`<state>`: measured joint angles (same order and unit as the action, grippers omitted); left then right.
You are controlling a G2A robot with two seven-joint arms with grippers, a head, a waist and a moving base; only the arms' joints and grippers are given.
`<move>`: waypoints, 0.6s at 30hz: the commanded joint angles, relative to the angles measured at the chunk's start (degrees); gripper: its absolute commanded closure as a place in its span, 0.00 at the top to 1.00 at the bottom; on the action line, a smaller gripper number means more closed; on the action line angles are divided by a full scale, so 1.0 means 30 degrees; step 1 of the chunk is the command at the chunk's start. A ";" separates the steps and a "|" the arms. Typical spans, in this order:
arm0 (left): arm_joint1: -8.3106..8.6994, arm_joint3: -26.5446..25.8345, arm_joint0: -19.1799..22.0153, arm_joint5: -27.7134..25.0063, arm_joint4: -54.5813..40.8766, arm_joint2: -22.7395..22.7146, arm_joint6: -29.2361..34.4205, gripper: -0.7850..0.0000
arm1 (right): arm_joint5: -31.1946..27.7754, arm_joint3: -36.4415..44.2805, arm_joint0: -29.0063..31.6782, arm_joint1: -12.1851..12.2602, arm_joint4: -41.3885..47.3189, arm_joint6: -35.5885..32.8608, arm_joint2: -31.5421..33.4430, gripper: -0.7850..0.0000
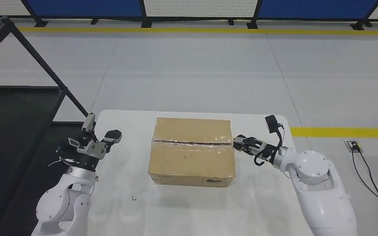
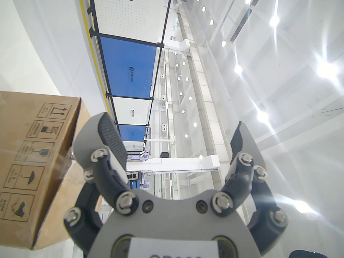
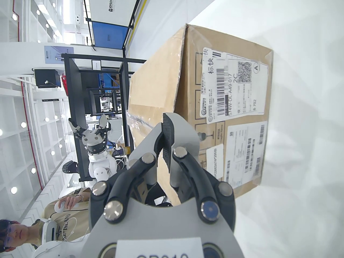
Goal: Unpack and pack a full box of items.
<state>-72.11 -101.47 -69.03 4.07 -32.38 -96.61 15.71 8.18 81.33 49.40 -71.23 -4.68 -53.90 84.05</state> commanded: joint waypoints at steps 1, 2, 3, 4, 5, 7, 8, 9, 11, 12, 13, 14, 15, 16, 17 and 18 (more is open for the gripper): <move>0.0005 0.0009 0.0046 0.0007 0.0048 0.0084 -0.0038 1.00 | 0.0070 0.0017 0.0125 0.0068 0.0053 -0.0019 0.0102 0.00; 0.0008 0.0014 0.0067 0.0008 0.0053 0.0109 -0.0060 1.00 | 0.0072 -0.0002 0.0162 0.0098 0.0100 -0.0052 0.0131 0.00; 0.0010 0.0018 0.0087 0.0011 0.0053 0.0130 -0.0082 1.00 | 0.0090 -0.0042 0.0194 0.0124 0.0148 -0.0074 0.0147 0.00; 0.0014 0.0021 0.0102 0.0014 0.0053 0.0147 -0.0101 1.00 | 0.0109 -0.0097 0.0210 0.0150 0.0161 -0.0094 0.0141 0.00; 0.0017 0.0023 0.0115 0.0017 0.0052 0.0159 -0.0115 1.00 | 0.0145 -0.0171 0.0209 0.0177 0.0145 -0.0140 0.0115 0.00; 0.0029 0.0027 0.0141 0.0037 0.0078 0.0184 -0.0095 1.00 | 0.0178 -0.0341 0.0159 0.0222 0.0164 -0.0230 0.0048 0.00; 0.0033 0.0037 0.0156 0.0042 0.0076 0.0194 -0.0103 1.00 | 0.0188 -0.0440 0.0129 0.0238 0.0180 -0.0275 -0.0017 0.00; 0.0038 0.0038 0.0173 0.0023 0.0093 0.0203 -0.0111 1.00 | 0.0177 -0.0537 0.0092 0.0251 0.0204 -0.0315 -0.0098 0.00; 0.0045 0.0062 0.0201 0.0002 0.0103 0.0236 -0.0130 1.00 | 0.0221 -0.0774 -0.0045 0.0273 0.0175 -0.0314 -0.0280 0.00; 0.0048 0.0069 0.0216 0.0000 0.0102 0.0249 -0.0142 1.00 | 0.0200 -0.0881 -0.0117 0.0276 0.0201 -0.0287 -0.0384 0.00; 0.0051 0.0076 0.0229 -0.0001 0.0101 0.0264 -0.0153 1.00 | 0.0193 -0.0991 -0.0195 0.0280 0.0198 -0.0282 -0.0502 0.00; 0.0055 0.0083 0.0239 -0.0002 0.0100 0.0274 -0.0163 1.00 | 0.0179 -0.1093 -0.0276 0.0282 0.0228 -0.0248 -0.0601 0.00; 0.0059 0.0089 0.0247 -0.0004 0.0098 0.0283 -0.0171 1.00 | 0.0167 -0.1184 -0.0355 0.0284 0.0270 -0.0223 -0.0694 0.00; 0.0063 0.0098 0.0253 0.0000 0.0105 0.0288 -0.0187 1.00 | 0.0151 -0.1268 -0.0437 0.0289 0.0286 -0.0198 -0.0778 0.00; 0.0067 0.0098 0.0261 0.0013 0.0120 0.0296 -0.0210 1.00 | 0.0145 -0.1348 -0.0516 0.0293 0.0317 -0.0156 -0.0856 0.00; 0.0071 0.0102 0.0267 0.0017 0.0120 0.0302 -0.0223 1.00 | 0.0133 -0.1429 -0.0589 0.0298 0.0334 -0.0153 -0.0945 0.00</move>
<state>-71.91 -101.18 -68.25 4.08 -32.05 -95.72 15.09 8.61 77.28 47.86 -70.35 -3.75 -54.40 81.45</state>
